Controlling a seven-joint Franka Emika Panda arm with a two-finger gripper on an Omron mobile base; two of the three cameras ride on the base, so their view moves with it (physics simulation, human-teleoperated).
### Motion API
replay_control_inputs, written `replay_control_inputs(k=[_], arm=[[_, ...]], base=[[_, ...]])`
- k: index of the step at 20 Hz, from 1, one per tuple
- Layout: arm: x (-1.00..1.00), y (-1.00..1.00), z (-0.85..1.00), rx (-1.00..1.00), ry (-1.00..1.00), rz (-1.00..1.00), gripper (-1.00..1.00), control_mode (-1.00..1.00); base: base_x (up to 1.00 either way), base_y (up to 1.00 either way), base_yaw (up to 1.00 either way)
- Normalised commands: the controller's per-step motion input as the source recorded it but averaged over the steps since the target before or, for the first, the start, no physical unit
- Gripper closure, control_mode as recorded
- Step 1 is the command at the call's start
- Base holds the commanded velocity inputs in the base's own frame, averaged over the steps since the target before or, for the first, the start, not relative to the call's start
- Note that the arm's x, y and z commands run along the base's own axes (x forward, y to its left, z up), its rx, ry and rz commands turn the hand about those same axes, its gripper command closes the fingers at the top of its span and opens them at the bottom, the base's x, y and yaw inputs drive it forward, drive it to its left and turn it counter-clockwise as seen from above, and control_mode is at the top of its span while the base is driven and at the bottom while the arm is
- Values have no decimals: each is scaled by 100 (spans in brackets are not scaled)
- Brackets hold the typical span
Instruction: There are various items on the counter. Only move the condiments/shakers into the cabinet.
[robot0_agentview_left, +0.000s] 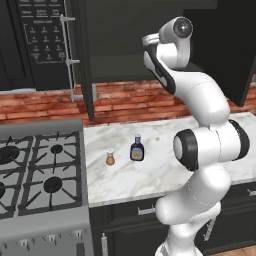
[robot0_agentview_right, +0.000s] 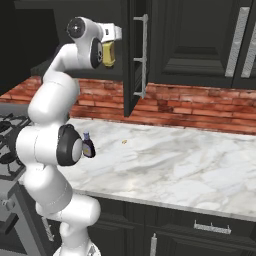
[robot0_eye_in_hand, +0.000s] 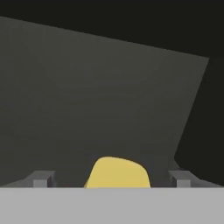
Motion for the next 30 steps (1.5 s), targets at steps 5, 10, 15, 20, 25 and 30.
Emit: replay_control_inputs(k=[5,10,15,20,25,30], arm=[[7,0,-19,-9,-11,0,-100,-100],[6,0,-17,-8,-11,0,-100,-100],[13,0,-11,-4,-5,0,-100,-100],[-41,0,0,0,-4,0,-100,-100],[-54,0,0,0,-8,0,-100,-100],[-99,4,0,0,-11,0,-100,-100]], base=[[0,0,0],[0,0,0],[0,0,0],[0,0,0],[0,0,0],[0,0,0]])
